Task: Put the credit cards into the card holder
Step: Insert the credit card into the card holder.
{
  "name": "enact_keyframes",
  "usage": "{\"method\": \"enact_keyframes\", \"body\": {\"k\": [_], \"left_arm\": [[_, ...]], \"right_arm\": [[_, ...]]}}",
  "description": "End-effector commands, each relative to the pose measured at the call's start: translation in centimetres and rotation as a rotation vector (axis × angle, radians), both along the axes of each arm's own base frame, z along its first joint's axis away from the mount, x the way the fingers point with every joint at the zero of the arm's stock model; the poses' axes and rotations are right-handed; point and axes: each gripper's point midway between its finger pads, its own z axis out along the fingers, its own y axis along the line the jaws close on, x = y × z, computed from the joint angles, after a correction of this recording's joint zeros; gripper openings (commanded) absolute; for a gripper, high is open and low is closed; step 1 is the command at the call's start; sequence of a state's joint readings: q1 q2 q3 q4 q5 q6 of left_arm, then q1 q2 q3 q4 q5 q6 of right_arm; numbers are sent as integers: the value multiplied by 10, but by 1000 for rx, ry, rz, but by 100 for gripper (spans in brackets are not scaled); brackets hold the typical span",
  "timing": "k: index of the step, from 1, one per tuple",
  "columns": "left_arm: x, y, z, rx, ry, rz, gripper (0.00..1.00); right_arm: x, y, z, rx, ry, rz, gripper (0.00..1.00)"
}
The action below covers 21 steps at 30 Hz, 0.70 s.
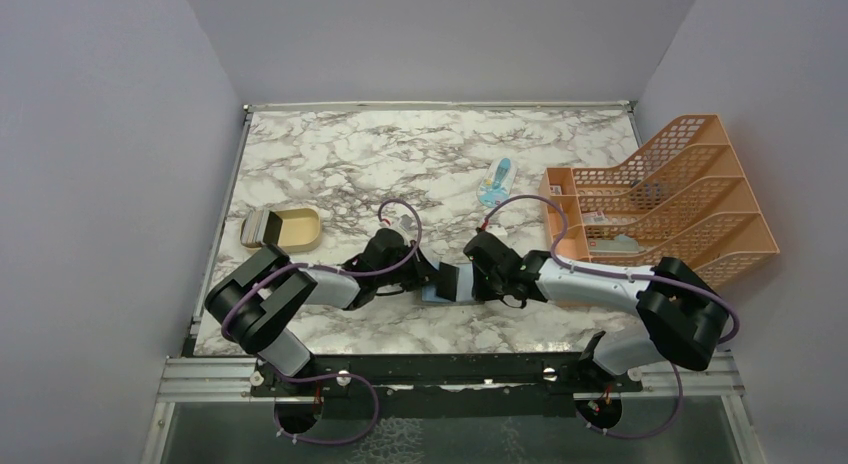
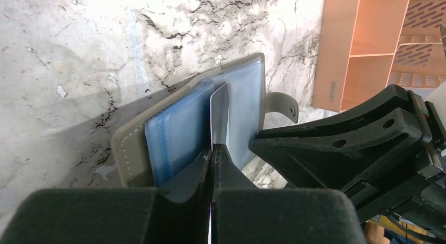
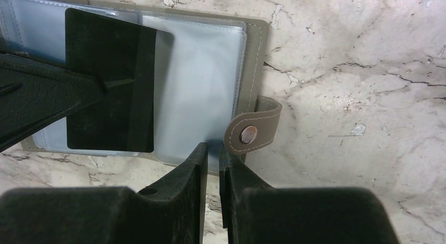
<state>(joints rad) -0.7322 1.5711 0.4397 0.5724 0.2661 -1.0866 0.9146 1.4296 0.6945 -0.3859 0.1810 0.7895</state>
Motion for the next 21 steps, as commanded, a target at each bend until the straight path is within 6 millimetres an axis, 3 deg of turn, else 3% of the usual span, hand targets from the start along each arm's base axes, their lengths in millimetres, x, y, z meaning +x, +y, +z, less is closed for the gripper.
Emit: {"method": "enact_keyframes", "body": {"k": [1, 11, 17, 21], "left_arm": [[0, 11, -19, 75, 0, 44, 0], [0, 10, -12, 52, 2, 62, 0], [-1, 6, -7, 33, -3, 60, 0], [-2, 4, -7, 35, -7, 55, 0]], "right_arm": [[-14, 2, -7, 34, 57, 3, 14], [-7, -11, 2, -29, 18, -25, 14], [-4, 12, 27, 70, 8, 27, 16], [0, 17, 26, 70, 5, 24, 17]]}}
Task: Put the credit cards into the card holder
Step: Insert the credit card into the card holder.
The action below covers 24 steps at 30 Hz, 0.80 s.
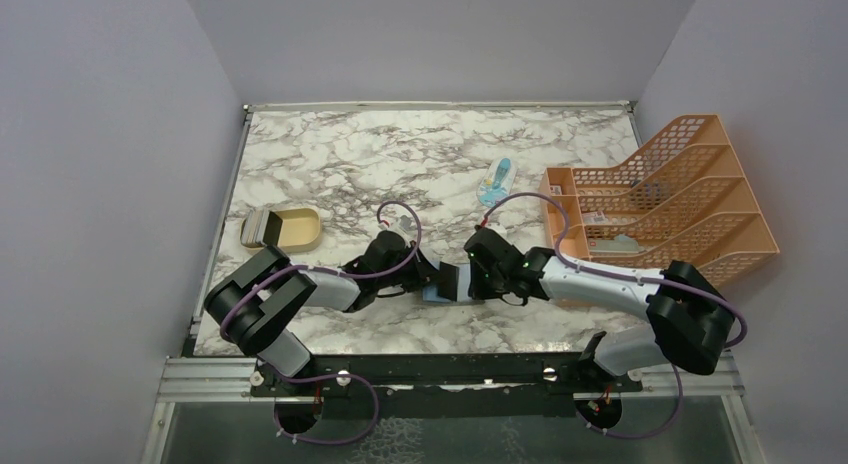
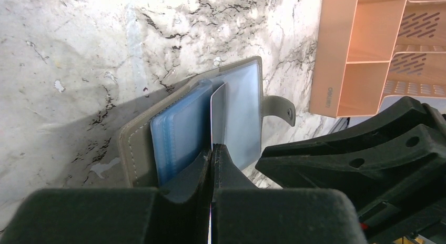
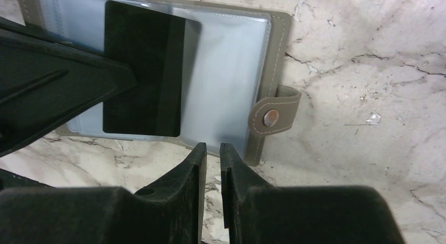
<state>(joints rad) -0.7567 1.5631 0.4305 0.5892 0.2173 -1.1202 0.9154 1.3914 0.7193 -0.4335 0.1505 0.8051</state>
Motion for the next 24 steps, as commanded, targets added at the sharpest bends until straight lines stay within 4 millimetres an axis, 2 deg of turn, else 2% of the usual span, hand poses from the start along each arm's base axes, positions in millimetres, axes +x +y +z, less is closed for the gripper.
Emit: {"method": "enact_keyframes", "body": {"k": [1, 5, 12, 19, 24], "left_arm": [[-2, 6, -9, 43, -4, 19, 0], [-3, 4, -12, 47, -5, 18, 0], [-2, 4, -12, 52, -23, 33, 0], [-1, 5, -11, 50, -48, 54, 0], [-7, -3, -15, 50, -45, 22, 0]], "right_arm": [[5, 12, 10, 29, -10, 20, 17], [6, 12, 2, 13, -1, 14, 17], [-5, 1, -18, -16, 41, -7, 17], [-7, -2, -18, -11, 41, -14, 17], [-5, 2, -13, 9, 29, -9, 17]]}}
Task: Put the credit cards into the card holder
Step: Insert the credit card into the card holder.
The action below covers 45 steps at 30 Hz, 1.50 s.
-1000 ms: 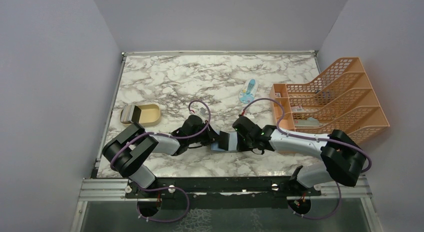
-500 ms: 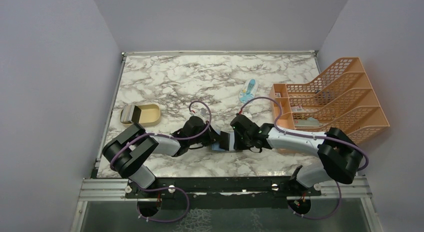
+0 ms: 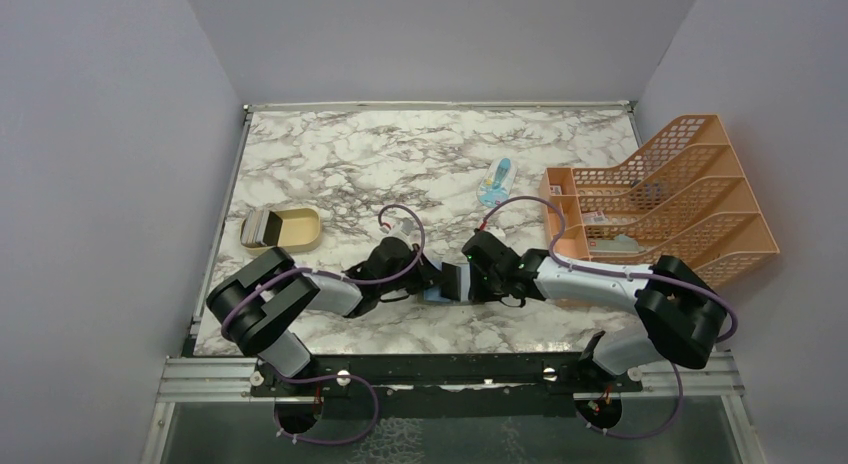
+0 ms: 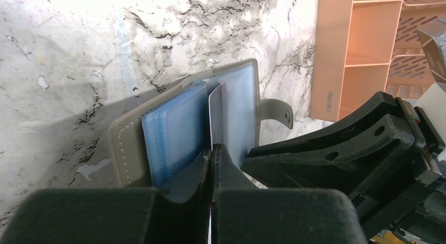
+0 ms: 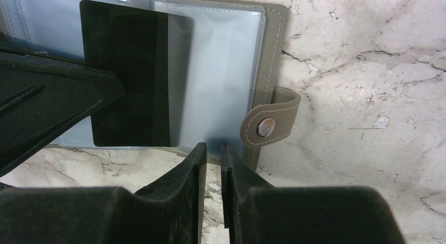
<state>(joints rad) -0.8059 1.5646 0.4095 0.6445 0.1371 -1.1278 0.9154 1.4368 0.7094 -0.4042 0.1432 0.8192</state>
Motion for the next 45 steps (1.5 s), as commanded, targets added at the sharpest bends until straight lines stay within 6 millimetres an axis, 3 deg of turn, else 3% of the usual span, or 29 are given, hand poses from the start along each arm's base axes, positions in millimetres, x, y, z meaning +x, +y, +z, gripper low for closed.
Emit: {"method": "enact_keyframes", "body": {"k": [1, 6, 9, 13, 18, 30, 45], "left_arm": [[-5, 1, -15, 48, 3, -3, 0], [-5, -1, -12, 52, -24, 2, 0], [-5, 0, -12, 55, -29, 5, 10], [-5, -1, -10, 50, -32, -1, 27], [-4, 0, -3, 41, -54, 3, 34], [-4, 12, -16, 132, -21, 25, 40], [-10, -7, -23, 136, 12, -25, 32]], "right_arm": [[-2, 2, 1, 20, -4, 1, 17], [11, -1, 17, -5, -64, -12, 17], [19, -6, 28, -29, -107, -30, 19], [23, -15, 27, -65, -115, -45, 22], [21, -22, 17, -88, -101, -56, 22], [14, -28, 1, -102, -71, -54, 20], [6, -26, -6, -63, -44, -50, 18]]}}
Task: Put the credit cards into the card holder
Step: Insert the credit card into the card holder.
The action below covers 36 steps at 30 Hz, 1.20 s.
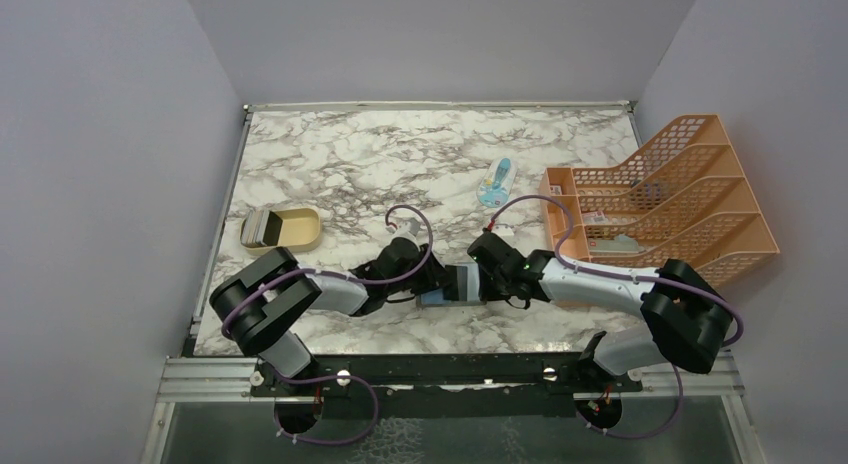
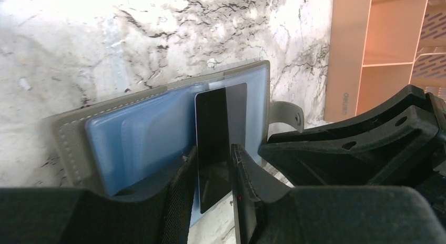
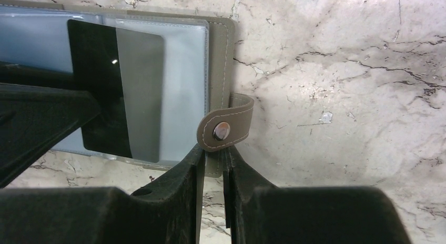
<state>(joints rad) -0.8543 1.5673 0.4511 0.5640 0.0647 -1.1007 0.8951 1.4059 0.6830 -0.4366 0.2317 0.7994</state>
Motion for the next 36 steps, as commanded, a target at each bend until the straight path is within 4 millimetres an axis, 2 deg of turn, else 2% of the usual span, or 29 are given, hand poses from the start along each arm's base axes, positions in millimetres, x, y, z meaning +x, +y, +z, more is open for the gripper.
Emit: {"method": "enact_keyframes", "body": {"k": [1, 12, 23, 30, 36], "left_arm": [[-9, -3, -19, 67, 34, -26, 32], [-15, -28, -17, 61, 26, -73, 31], [-18, -37, -16, 60, 23, -81, 32], [-18, -29, -14, 68, 17, -54, 37], [-16, -23, -7, 88, -2, -37, 40]], "right_arm": [[-2, 0, -4, 18, 5, -6, 18], [-4, 2, -5, 33, 12, -5, 18], [0, 2, 0, 33, -9, -10, 18], [4, 2, 14, 36, -27, -20, 20], [4, 12, 38, 97, -34, -13, 22]]}}
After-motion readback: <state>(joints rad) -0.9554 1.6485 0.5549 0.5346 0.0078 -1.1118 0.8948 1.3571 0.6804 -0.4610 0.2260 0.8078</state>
